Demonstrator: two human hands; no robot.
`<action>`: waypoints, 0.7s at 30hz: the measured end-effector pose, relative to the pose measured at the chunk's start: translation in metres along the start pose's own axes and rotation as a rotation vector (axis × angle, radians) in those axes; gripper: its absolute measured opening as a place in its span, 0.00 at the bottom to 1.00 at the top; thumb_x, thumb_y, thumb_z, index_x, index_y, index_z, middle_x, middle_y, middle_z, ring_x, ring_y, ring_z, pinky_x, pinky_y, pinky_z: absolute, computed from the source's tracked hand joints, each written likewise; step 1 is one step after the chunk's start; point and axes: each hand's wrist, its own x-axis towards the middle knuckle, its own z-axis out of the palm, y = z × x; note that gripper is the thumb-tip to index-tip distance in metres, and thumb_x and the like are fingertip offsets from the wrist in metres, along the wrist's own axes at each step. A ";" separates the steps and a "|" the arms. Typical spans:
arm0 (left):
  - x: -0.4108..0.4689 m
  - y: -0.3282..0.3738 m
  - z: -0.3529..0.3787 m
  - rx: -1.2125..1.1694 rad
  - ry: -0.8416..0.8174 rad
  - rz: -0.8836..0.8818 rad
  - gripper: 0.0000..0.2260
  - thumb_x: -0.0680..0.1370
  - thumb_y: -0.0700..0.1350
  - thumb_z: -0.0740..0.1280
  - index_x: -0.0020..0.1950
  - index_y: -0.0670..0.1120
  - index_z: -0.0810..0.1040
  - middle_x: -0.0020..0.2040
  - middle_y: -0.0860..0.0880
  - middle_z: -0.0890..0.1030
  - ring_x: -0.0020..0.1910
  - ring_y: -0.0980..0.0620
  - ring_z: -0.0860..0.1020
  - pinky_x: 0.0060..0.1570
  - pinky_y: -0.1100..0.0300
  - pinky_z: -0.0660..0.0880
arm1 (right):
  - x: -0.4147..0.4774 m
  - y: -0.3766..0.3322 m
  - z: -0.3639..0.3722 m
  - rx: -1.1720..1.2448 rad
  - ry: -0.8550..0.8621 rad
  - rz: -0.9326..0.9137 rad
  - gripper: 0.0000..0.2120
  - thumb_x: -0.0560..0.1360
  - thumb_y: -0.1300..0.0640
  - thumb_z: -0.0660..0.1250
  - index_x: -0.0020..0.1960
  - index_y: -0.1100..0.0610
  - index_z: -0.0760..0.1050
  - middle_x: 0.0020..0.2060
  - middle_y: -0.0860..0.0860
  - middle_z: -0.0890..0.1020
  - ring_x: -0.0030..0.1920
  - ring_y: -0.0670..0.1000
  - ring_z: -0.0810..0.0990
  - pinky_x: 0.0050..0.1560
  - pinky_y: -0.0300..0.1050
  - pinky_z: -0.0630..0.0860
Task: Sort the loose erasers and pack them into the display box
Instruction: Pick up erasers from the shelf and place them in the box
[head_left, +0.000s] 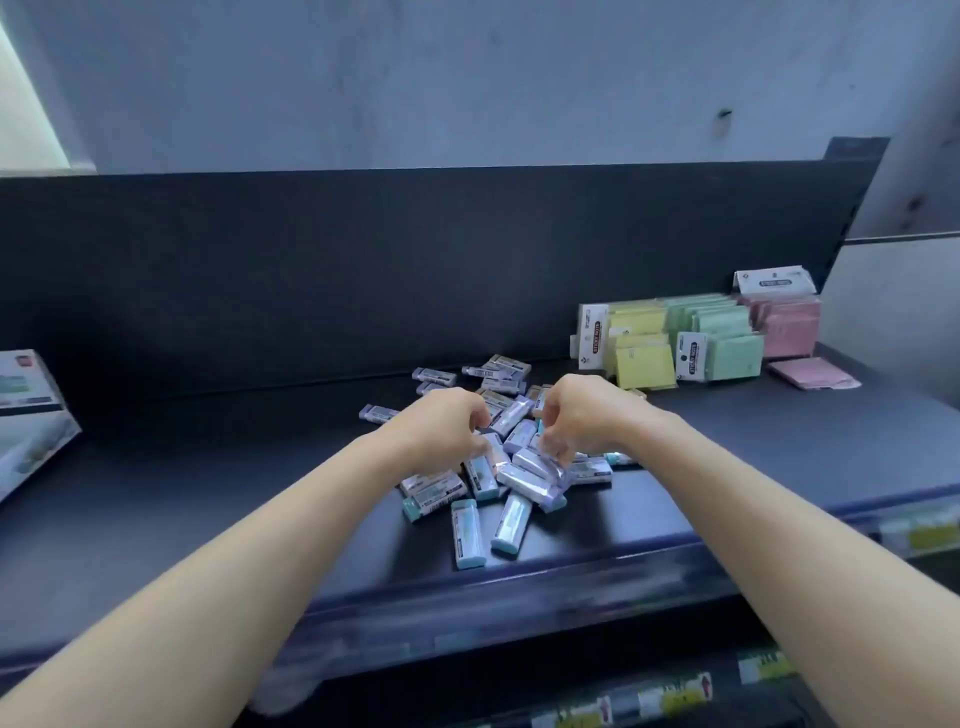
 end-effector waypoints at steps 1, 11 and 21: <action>0.001 0.002 0.000 0.025 -0.032 -0.024 0.15 0.76 0.47 0.67 0.61 0.44 0.75 0.55 0.48 0.77 0.44 0.50 0.75 0.45 0.59 0.72 | 0.003 0.001 0.000 -0.006 -0.049 0.000 0.10 0.73 0.61 0.69 0.50 0.67 0.80 0.48 0.58 0.85 0.39 0.50 0.76 0.40 0.43 0.73; 0.013 0.017 0.002 0.076 -0.193 -0.146 0.17 0.73 0.50 0.71 0.55 0.40 0.76 0.48 0.47 0.75 0.37 0.51 0.73 0.33 0.60 0.69 | 0.016 0.010 -0.007 0.168 -0.207 -0.083 0.14 0.72 0.67 0.63 0.56 0.64 0.79 0.36 0.56 0.82 0.32 0.50 0.79 0.32 0.38 0.72; 0.002 0.022 0.006 -0.367 -0.050 -0.167 0.15 0.69 0.37 0.73 0.48 0.46 0.68 0.37 0.50 0.74 0.35 0.52 0.70 0.34 0.59 0.68 | 0.022 0.011 -0.011 0.379 -0.057 -0.222 0.10 0.70 0.66 0.63 0.50 0.59 0.76 0.36 0.52 0.78 0.33 0.48 0.76 0.30 0.40 0.72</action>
